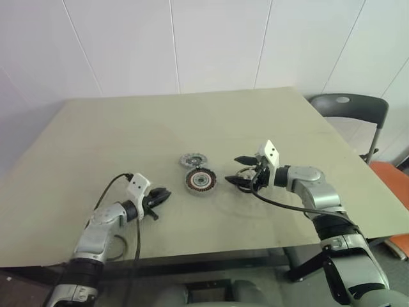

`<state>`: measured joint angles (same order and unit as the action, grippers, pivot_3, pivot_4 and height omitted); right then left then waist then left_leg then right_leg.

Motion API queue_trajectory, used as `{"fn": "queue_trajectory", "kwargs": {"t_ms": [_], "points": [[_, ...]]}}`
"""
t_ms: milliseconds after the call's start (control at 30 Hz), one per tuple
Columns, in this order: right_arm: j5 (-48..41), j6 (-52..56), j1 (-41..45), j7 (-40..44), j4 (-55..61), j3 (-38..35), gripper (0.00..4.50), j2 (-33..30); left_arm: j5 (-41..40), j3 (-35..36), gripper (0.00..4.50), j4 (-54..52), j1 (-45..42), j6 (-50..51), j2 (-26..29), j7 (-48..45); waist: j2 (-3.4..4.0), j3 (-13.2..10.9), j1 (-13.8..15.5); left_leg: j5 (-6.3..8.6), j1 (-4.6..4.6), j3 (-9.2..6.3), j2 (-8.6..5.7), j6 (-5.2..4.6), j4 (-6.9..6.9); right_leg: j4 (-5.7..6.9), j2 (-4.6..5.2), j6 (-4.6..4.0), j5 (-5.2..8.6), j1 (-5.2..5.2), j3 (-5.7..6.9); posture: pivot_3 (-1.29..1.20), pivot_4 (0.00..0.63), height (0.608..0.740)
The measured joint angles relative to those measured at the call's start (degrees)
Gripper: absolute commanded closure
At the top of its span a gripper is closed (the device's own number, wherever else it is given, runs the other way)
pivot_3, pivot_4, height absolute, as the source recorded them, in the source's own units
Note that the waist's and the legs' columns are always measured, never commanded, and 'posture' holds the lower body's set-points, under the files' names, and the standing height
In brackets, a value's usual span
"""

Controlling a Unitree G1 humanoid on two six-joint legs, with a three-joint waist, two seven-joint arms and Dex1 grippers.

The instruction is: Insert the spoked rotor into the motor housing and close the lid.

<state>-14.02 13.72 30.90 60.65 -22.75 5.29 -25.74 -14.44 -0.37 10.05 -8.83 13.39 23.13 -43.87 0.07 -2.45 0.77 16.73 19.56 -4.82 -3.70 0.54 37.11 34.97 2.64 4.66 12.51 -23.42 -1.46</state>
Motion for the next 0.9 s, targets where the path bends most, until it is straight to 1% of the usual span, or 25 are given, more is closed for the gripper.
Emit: {"fn": "queue_trajectory", "kwargs": {"t_ms": [100, 233, 300, 400, 533, 667, 900], "points": [[0.19, 0.0, 0.04, -0.03, 0.0, 0.0, 0.0, 0.1, -1.26, 0.06, 3.79, 0.06, -2.81, -0.08, -1.17, -0.7, -0.04, -0.02, 0.03, 0.0, 0.01, -0.01, 0.0, 0.0, 0.03, 0.01, -0.01, -0.17, -0.11, 0.01, 0.02, 0.0, 0.0, 0.74], [0.28, 0.0, 0.14, -0.07, -0.04, 0.01, 0.0, 0.59, -1.28, -0.04, 3.79, 3.14, -11.36, -1.77, -2.27, -2.37, -0.04, -0.02, -0.06, -0.01, -0.04, 0.02, -0.02, 0.0, 0.04, 0.01, -0.07, -0.1, -0.15, 0.05, 0.02, 0.0, 0.0, 0.74], [0.29, 0.0, 0.17, -0.11, -0.04, 0.01, 0.0, 0.86, -1.27, -0.46, 3.79, 5.42, -14.25, -2.91, -3.0, -3.73, -0.04, -0.02, -0.19, 0.0, -0.04, 0.05, -0.04, 0.0, 0.02, 0.0, -0.09, -0.02, -0.2, 0.04, 0.0, 0.0, 0.0, 0.74], [0.32, 0.02, 0.18, -0.26, -0.03, 0.01, 0.0, 1.2, -1.05, -1.35, 3.79, 10.78, -17.76, -4.74, -4.13, -6.68, -0.04, -0.03, -0.28, -0.01, -0.01, 0.06, -0.05, -0.01, 0.0, 0.0, -0.1, -0.03, -0.22, -0.01, -0.03, 0.0, 0.0, 0.74], [0.32, 0.02, 0.18, -0.63, 0.0, 0.02, 0.0, 1.7, 0.79, -3.45, 3.79, 20.71, -22.15, -9.77, -4.26, -11.88, -0.05, -0.03, -0.11, -0.01, -0.02, 0.06, -0.06, -0.01, 0.03, 0.01, -0.11, -0.04, -0.21, 0.01, -0.02, 0.0, 0.0, 0.74], [0.31, 0.04, 0.12, -0.85, 0.13, 0.0, 0.0, 1.8, 1.76, -3.58, 3.79, 29.24, -26.75, -14.27, -4.73, -16.3, -0.09, -0.05, -0.11, -0.01, 0.01, 0.05, -0.1, -0.01, 0.04, 0.0, -0.09, -0.02, -0.21, 0.0, -0.01, 0.0, 0.0, 0.74], [0.25, 0.09, -0.73, -1.72, 0.73, -0.03, 0.0, 1.98, 4.04, -5.16, 3.79, 37.17, -31.45, -19.78, -7.03, -20.91, -0.12, -0.07, -0.09, -0.01, 0.03, 0.04, -0.14, -0.02, 0.04, 0.0, -0.04, 0.0, -0.22, -0.01, -0.02, 0.0, 0.0, 0.74]]}}
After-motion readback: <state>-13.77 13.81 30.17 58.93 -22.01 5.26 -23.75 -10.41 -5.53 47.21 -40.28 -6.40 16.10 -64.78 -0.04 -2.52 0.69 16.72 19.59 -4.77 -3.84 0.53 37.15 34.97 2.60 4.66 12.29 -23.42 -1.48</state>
